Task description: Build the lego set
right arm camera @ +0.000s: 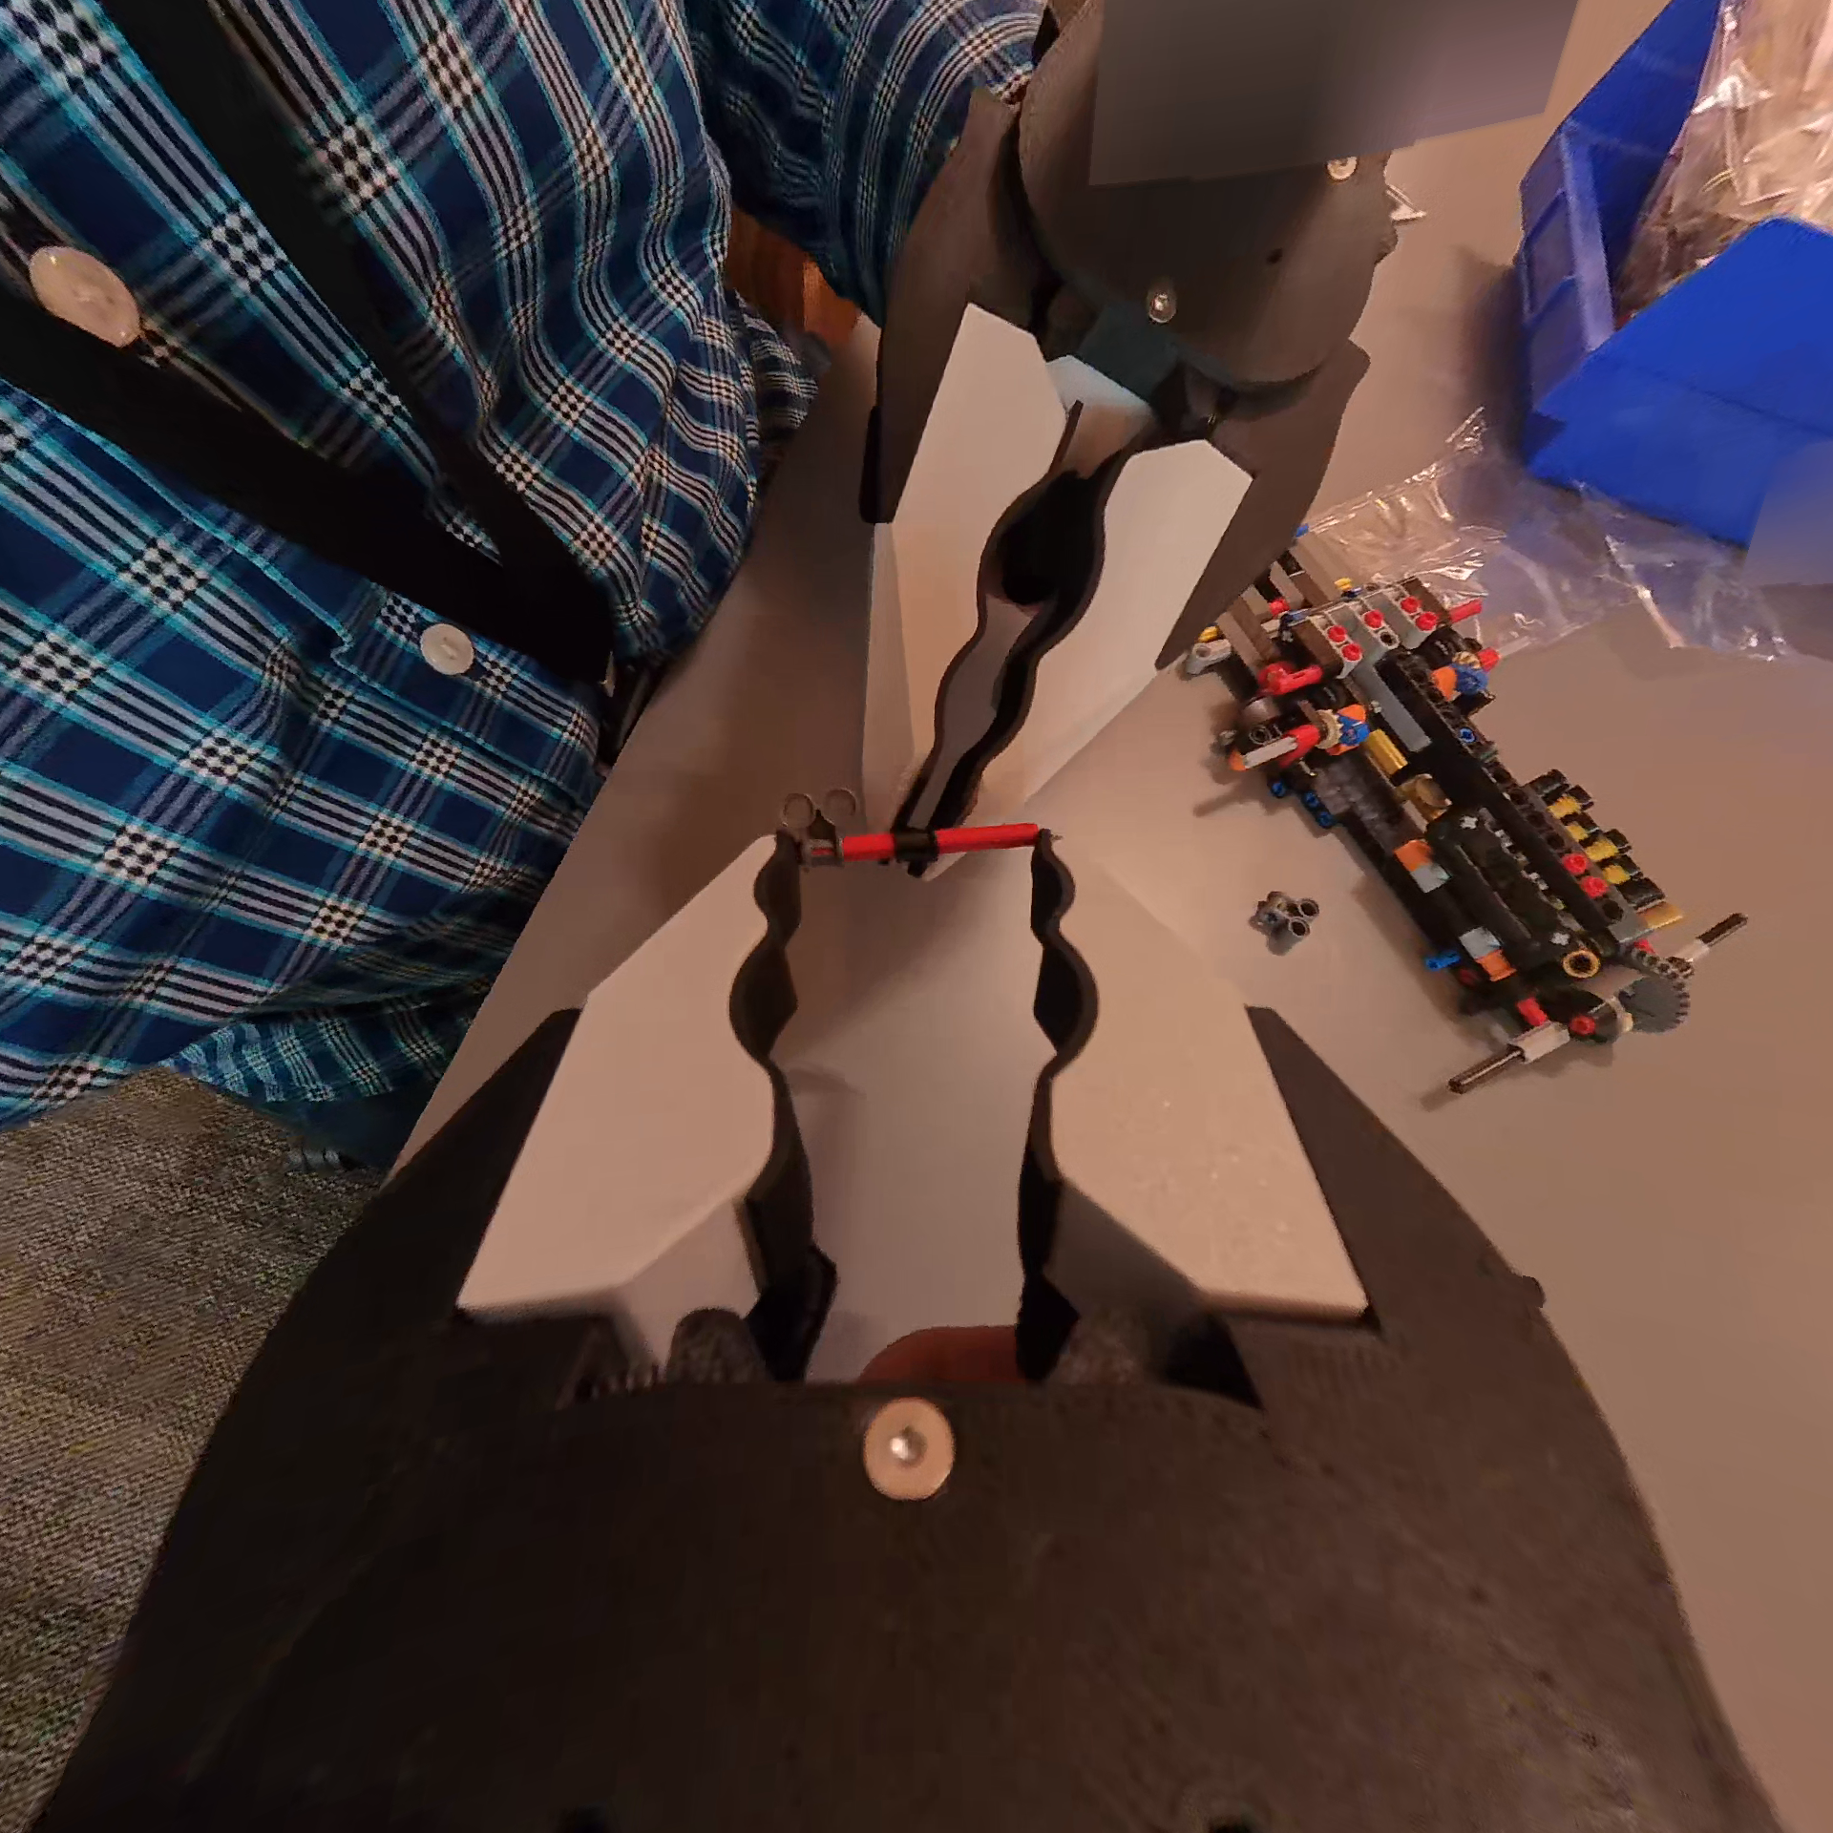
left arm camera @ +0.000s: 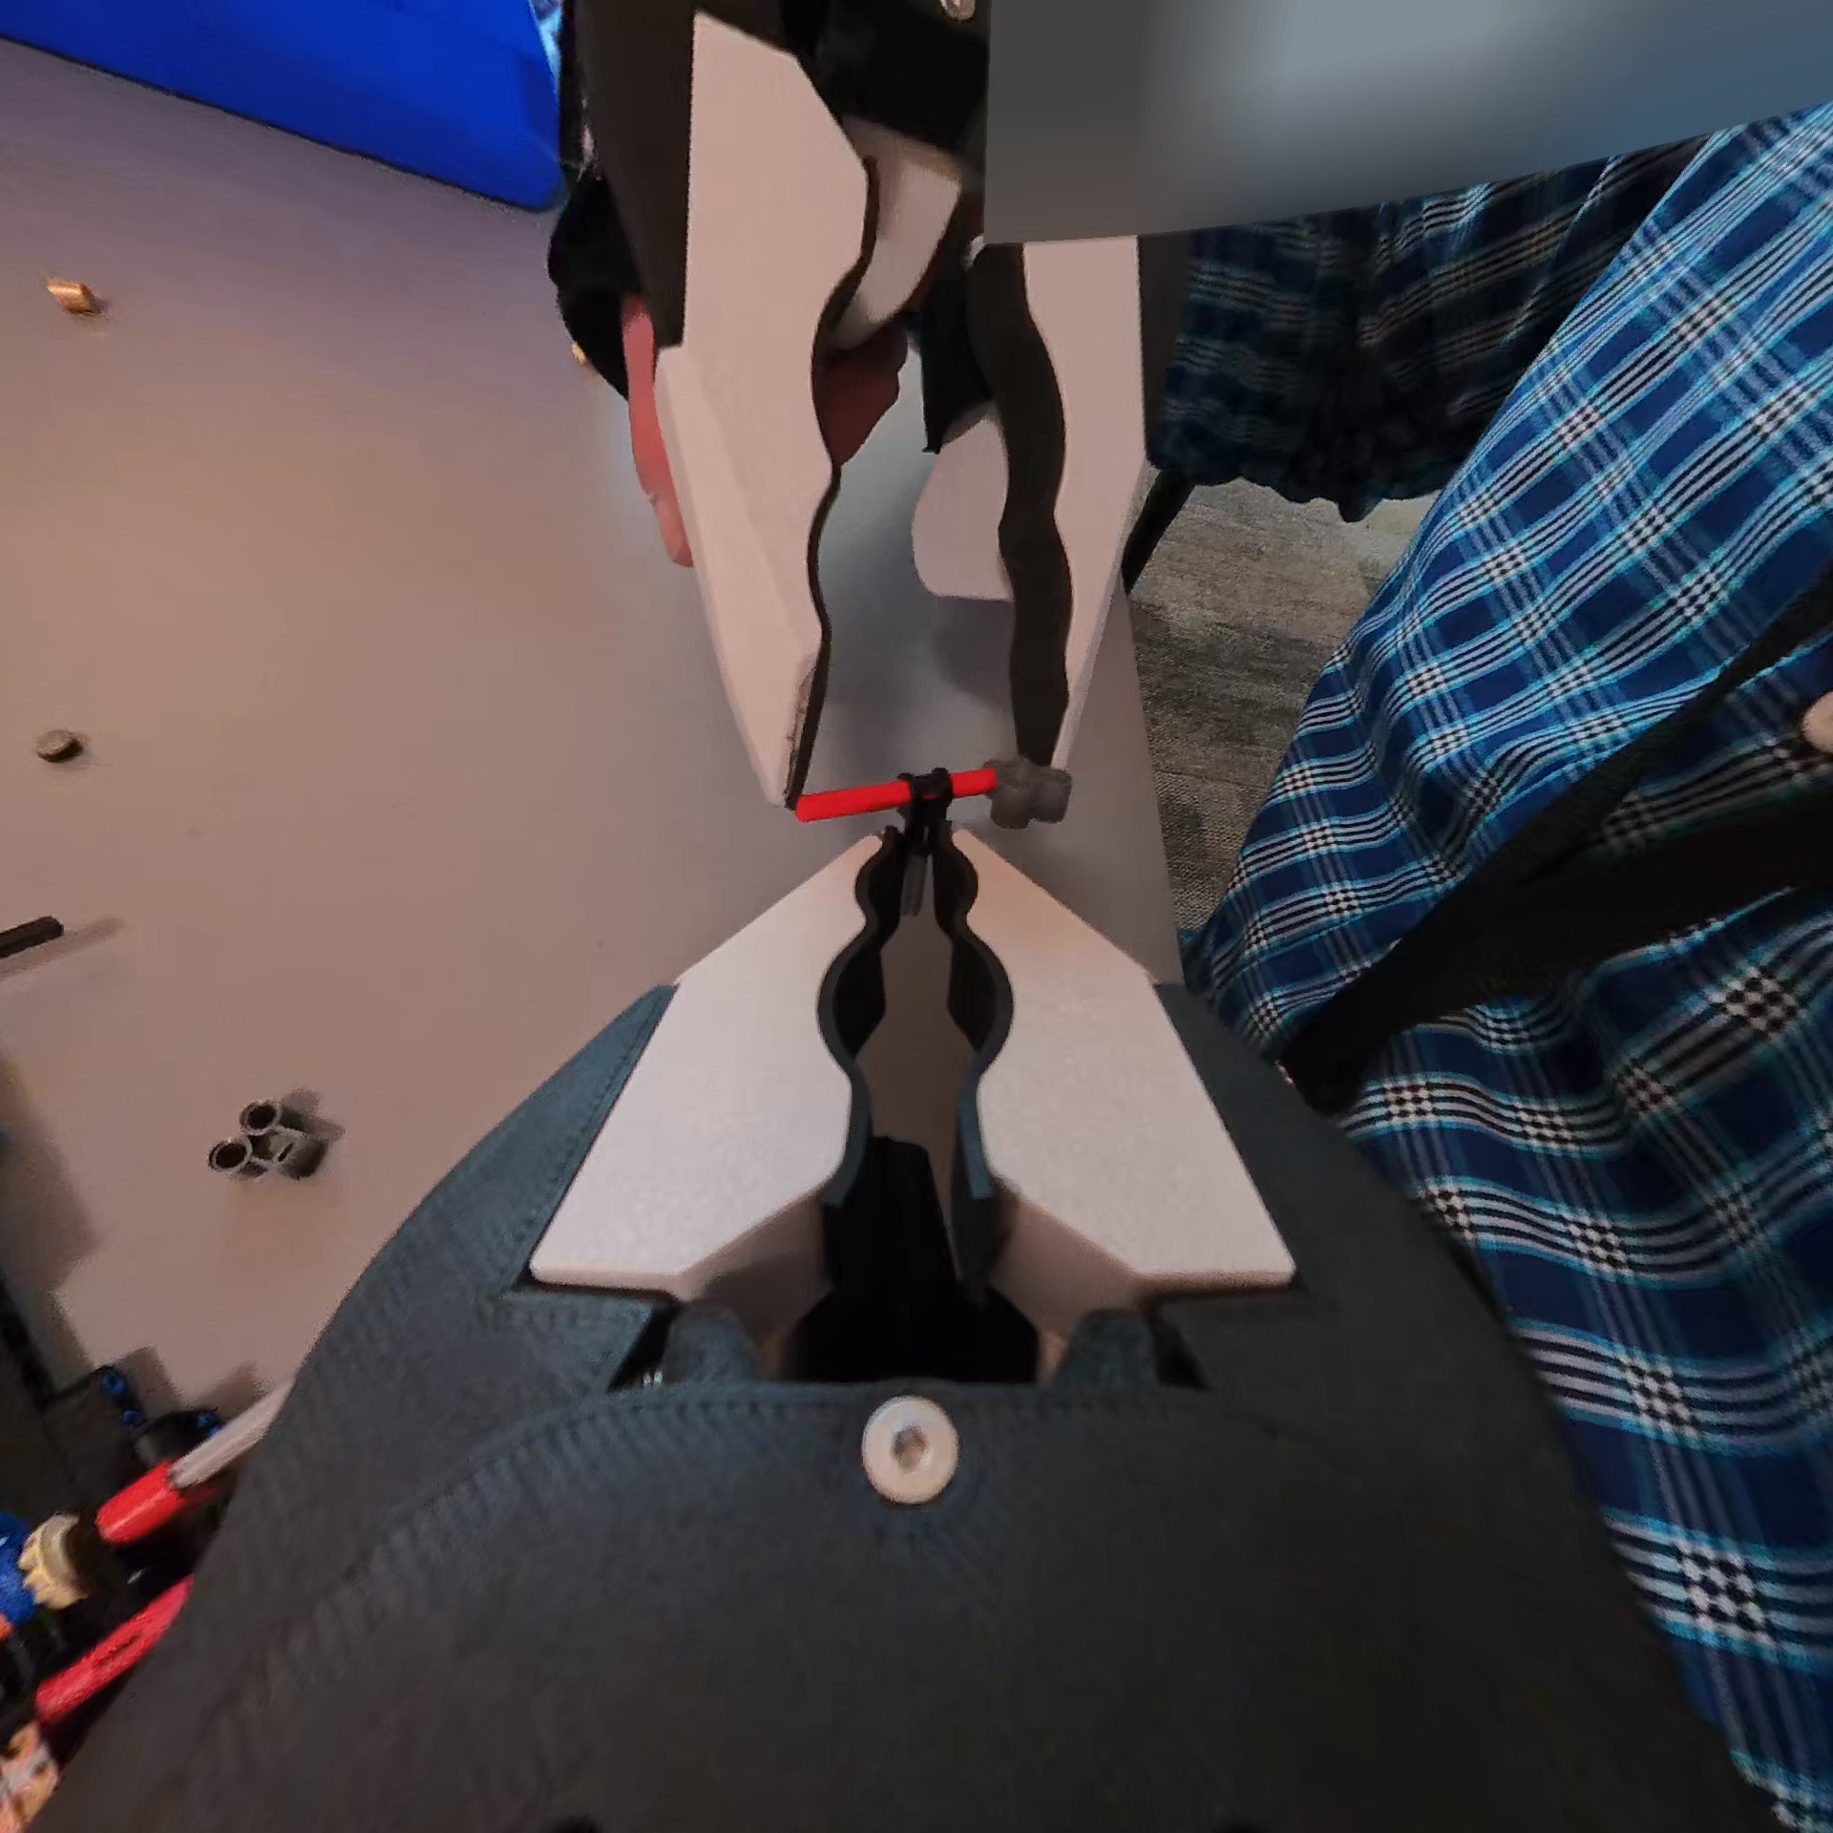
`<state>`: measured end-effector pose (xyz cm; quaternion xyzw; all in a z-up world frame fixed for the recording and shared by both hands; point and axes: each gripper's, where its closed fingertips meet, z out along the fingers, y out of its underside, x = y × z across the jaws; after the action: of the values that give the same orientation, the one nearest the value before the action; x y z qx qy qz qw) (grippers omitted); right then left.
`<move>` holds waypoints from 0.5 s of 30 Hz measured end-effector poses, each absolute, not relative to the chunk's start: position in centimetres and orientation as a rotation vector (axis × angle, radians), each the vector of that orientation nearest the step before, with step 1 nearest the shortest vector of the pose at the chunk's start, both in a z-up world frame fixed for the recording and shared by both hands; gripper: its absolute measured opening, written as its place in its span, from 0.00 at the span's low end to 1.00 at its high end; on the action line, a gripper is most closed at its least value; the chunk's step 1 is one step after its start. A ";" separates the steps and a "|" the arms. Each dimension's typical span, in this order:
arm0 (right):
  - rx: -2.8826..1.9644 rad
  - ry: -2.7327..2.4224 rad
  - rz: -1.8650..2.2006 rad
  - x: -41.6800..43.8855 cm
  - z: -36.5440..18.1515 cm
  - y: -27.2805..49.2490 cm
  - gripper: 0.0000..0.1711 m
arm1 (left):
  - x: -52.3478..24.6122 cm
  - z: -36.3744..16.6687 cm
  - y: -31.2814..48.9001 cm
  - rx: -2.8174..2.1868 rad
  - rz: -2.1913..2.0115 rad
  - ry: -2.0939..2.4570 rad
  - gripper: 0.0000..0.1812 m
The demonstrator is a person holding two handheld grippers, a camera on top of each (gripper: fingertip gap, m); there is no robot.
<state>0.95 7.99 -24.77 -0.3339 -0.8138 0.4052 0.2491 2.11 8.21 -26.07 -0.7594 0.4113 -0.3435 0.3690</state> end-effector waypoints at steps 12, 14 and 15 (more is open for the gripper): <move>-1.073 -2.172 1.101 0.6 -26.5 9.1 0.27 | -2.0 -31.9 4.6 -2.231 -0.556 1.489 0.03; -1.087 -2.183 1.104 0.4 -27.2 8.7 0.27 | -1.9 -32.0 5.0 -2.203 -0.516 1.556 0.04; -1.096 -2.187 1.106 0.4 -27.5 8.6 0.27 | -1.9 -32.1 5.2 -2.204 -0.505 1.576 0.06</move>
<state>0.37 8.56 -27.55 -0.3978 -0.7934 0.4012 0.2266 -1.93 5.16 -32.09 -0.7849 0.5611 -0.1800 0.1913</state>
